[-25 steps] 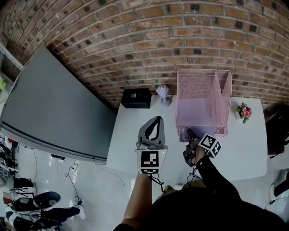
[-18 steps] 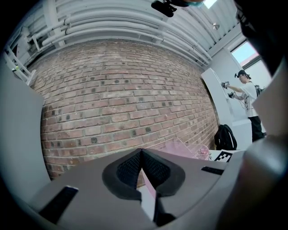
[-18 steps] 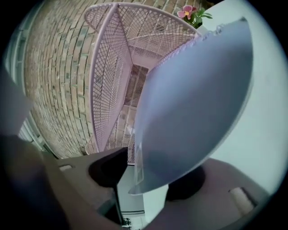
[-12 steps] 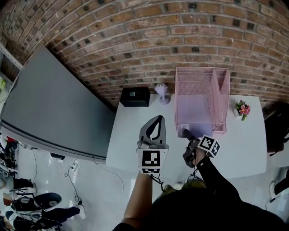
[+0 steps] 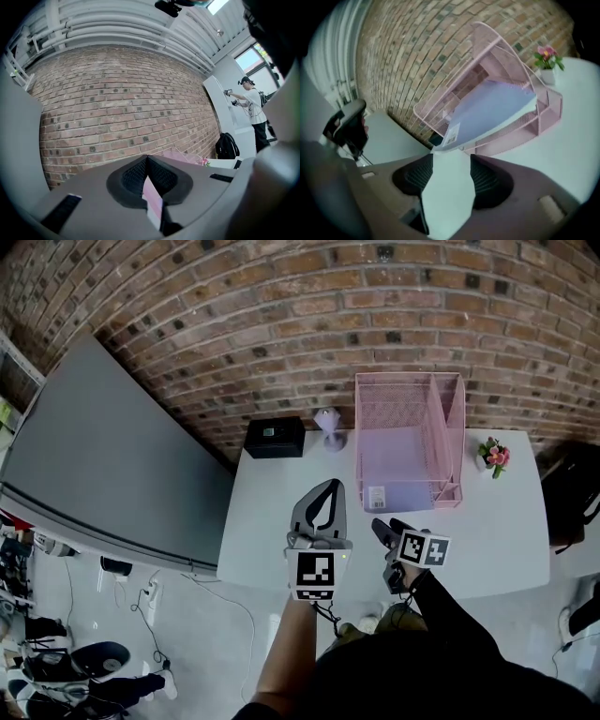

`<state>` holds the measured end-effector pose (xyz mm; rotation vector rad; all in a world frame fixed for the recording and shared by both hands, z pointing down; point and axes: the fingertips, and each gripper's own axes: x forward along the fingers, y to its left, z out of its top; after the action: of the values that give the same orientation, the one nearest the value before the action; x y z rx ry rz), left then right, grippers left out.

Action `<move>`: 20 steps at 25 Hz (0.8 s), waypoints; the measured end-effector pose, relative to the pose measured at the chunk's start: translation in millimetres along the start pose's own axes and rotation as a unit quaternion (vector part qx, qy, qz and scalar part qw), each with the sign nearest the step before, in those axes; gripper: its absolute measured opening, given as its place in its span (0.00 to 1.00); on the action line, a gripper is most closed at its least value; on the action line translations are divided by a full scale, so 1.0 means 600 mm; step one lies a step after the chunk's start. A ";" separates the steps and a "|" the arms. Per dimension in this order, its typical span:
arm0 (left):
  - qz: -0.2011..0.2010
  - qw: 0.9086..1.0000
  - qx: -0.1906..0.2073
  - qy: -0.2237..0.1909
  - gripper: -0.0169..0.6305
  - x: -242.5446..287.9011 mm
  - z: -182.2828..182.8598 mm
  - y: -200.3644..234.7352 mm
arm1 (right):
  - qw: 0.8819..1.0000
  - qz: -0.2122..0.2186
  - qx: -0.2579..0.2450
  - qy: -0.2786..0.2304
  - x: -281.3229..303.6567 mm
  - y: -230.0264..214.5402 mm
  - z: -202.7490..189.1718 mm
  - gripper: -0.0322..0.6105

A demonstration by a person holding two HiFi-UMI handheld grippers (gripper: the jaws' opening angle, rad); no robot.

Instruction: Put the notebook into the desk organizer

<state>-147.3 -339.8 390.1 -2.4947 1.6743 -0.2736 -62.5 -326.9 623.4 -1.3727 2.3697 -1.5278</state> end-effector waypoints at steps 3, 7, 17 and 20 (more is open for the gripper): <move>-0.001 1.000 0.000 -0.002 0.04 -0.013 -0.001 -0.004 | 0.992 -0.047 -0.120 0.001 -0.015 -0.004 -0.001 0.42; -0.003 1.000 -0.004 -0.002 0.04 -0.023 -0.003 -0.009 | 0.964 -0.089 -0.251 -0.027 -0.032 0.007 0.019 0.42; -0.003 1.000 -0.008 -0.001 0.04 -0.018 -0.009 -0.014 | 0.933 -0.122 -0.338 -0.023 -0.029 -0.003 0.025 0.05; -0.002 1.000 -0.009 0.001 0.04 -0.008 -0.011 -0.014 | 0.932 -0.127 -0.338 -0.019 -0.021 -0.012 0.033 0.05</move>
<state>-142.7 -332.1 397.9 -2.5111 1.6810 -0.2629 -41.5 -334.2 613.1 -1.8500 2.9252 -0.6871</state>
